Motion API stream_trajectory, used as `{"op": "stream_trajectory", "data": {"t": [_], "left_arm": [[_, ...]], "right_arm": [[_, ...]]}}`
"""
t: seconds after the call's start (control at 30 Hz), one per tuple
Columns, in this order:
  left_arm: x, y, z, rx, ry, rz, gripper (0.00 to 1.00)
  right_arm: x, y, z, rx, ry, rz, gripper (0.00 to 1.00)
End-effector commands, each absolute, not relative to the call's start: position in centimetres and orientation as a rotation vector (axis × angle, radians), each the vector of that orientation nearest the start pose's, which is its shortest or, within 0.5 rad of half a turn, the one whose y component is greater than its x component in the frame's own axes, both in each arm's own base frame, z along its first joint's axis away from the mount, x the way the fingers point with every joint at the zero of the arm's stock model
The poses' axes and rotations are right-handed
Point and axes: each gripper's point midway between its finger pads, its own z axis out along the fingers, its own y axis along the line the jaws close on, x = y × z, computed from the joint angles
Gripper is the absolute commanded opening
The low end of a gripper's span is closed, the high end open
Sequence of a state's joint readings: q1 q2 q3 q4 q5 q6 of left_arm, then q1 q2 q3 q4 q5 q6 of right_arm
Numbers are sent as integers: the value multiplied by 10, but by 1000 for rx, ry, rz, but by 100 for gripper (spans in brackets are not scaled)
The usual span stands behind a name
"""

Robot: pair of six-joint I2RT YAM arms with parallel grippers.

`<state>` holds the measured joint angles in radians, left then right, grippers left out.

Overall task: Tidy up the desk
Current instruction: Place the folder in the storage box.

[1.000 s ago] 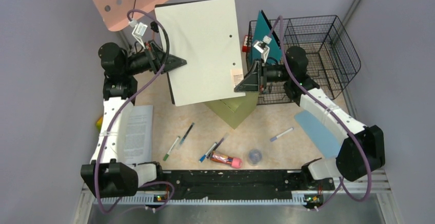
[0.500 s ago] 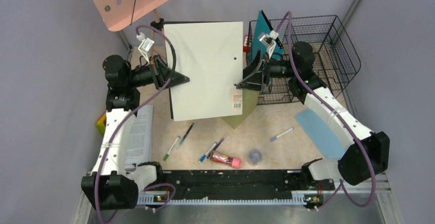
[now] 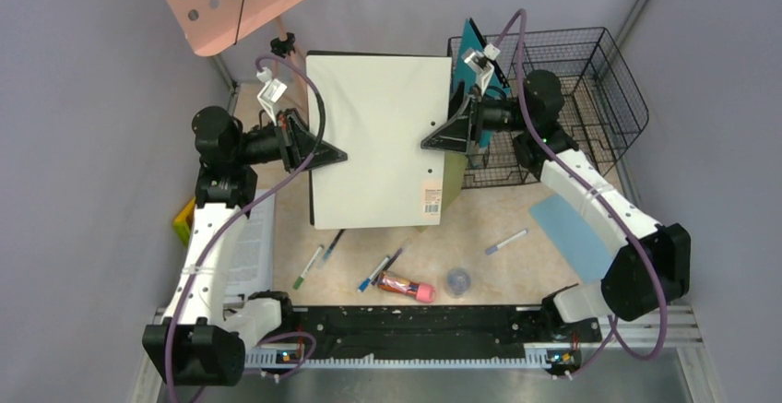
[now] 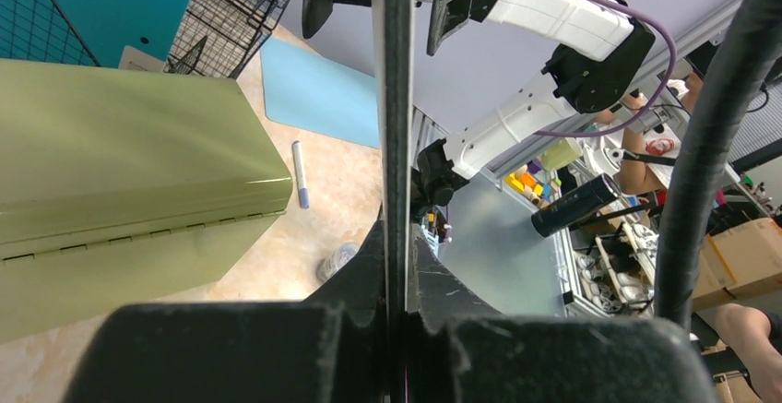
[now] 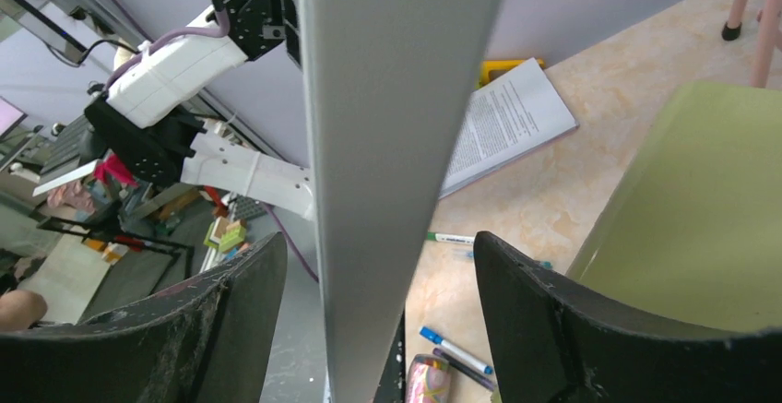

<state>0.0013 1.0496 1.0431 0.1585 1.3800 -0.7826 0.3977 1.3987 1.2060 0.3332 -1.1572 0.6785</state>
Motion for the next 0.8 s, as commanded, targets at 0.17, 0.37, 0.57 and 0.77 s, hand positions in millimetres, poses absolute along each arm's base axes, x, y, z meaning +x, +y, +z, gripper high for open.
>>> {"op": "stream_trajectory", "data": {"t": [0.17,0.37,0.57,0.77], "left_arm": [[211,-184,391,736,1580,-1509,0],[214,-184,389,727,1583,-1507,0],[223,-184,389,703,1590,-1482,8],[237,-181,395,665,1612,-1414,98]], "right_arm": [[234,298,396,-951,1408,1669,44],[231,295,392,-948,1419,1659,7],[239,278,403,-892,1434,1588,0],[262,240,429,-751,1440,1438,0]]}}
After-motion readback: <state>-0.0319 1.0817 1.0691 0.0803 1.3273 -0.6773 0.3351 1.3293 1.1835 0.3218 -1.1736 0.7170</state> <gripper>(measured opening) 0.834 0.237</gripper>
